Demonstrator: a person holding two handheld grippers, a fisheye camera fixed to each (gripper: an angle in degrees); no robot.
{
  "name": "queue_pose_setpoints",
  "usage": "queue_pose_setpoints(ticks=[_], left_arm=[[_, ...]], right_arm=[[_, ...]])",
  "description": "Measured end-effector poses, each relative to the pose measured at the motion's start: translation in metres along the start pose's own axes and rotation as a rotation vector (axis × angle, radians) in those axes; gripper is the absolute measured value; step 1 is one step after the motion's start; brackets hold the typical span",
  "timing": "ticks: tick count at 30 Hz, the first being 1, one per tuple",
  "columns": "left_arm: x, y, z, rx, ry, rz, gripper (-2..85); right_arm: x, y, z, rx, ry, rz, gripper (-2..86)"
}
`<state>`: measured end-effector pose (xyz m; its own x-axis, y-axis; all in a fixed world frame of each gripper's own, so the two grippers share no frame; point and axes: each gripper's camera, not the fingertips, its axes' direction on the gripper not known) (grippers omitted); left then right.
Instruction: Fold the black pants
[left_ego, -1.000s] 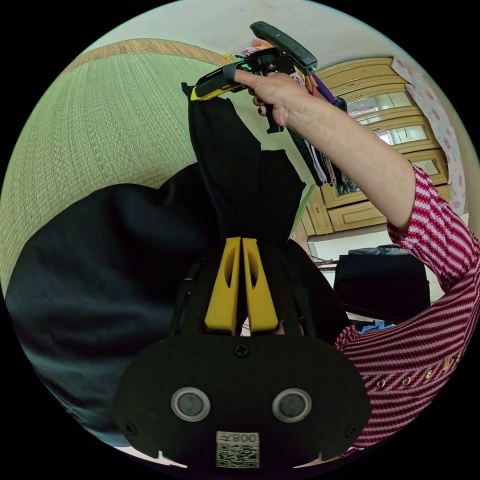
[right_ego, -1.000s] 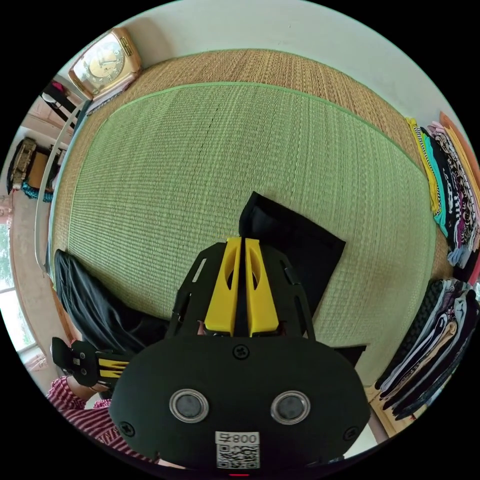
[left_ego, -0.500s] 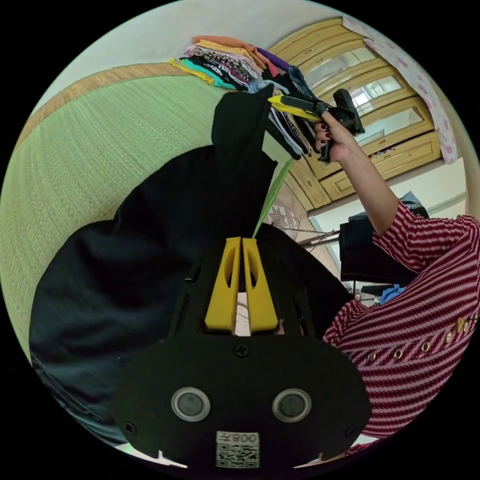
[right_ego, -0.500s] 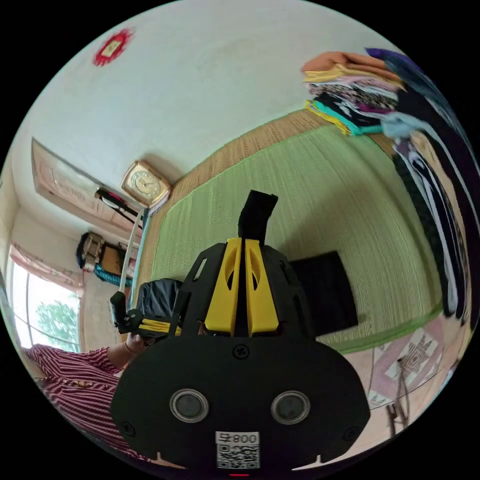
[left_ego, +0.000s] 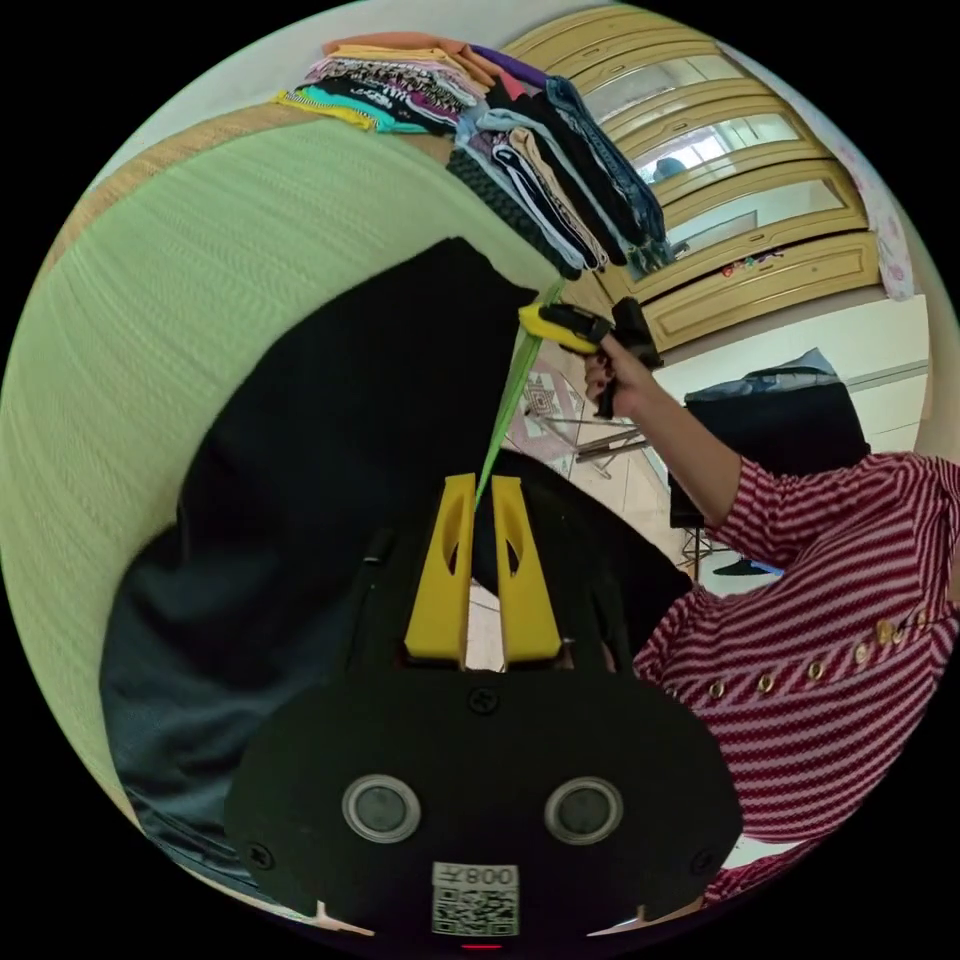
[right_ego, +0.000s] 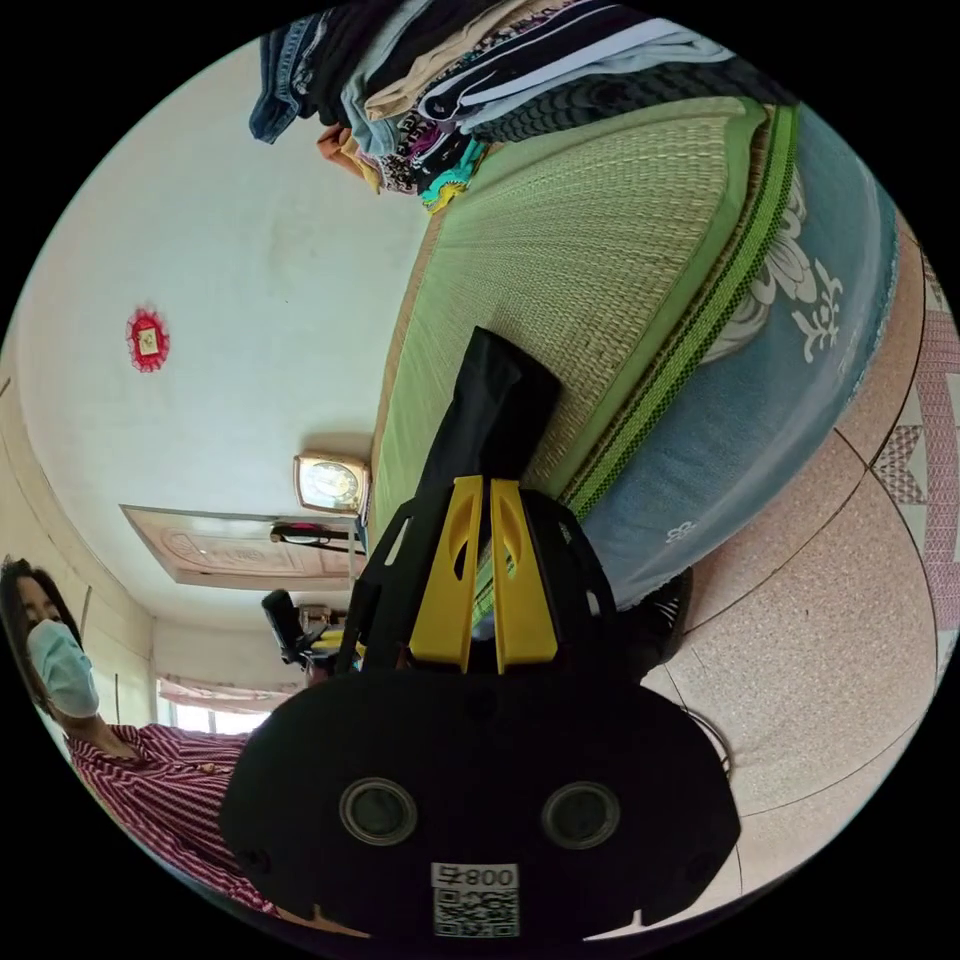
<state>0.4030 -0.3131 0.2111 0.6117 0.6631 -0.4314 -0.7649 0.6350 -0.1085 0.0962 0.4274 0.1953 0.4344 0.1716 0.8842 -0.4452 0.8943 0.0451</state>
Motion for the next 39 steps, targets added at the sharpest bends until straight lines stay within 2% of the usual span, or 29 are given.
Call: queue_pose_setpoints(ticks=[7, 13, 16, 25, 28, 32, 36, 39], left_arm=[[0.007, -0.112, 0.024, 0.009, -0.113, 0.05, 6.8], [0.02, -0.166, 0.06, -0.1, -0.246, 0.084, 6.8], [0.03, -0.169, 0.069, -0.121, -0.344, 0.109, 4.2], [0.062, -0.152, 0.046, 0.01, -0.345, 0.147, 0.8], [0.067, -0.147, 0.042, 0.038, -0.345, 0.138, 0.6], [0.062, -0.146, 0.054, -0.052, -0.355, 0.094, 0.7], [0.066, -0.139, 0.051, -0.047, -0.337, 0.1, 1.0], [0.065, -0.131, 0.049, -0.07, -0.342, 0.083, 1.3]], right_arm=[[0.042, 0.025, 0.0, 0.017, -0.075, -0.011, 1.7], [0.059, 0.031, 0.003, 0.018, -0.089, -0.034, 1.9], [0.064, 0.036, 0.005, 0.04, -0.104, -0.032, 1.7], [0.04, 0.042, -0.004, 0.088, -0.178, -0.121, 0.1], [0.029, 0.039, -0.008, 0.081, -0.1, -0.142, 0.0], [0.038, 0.034, -0.001, 0.049, -0.07, -0.087, -0.1], [0.006, 0.032, 0.002, 0.063, -0.034, -0.132, -0.1], [-0.019, 0.016, 0.023, 0.0, 0.036, -0.158, -0.1]])
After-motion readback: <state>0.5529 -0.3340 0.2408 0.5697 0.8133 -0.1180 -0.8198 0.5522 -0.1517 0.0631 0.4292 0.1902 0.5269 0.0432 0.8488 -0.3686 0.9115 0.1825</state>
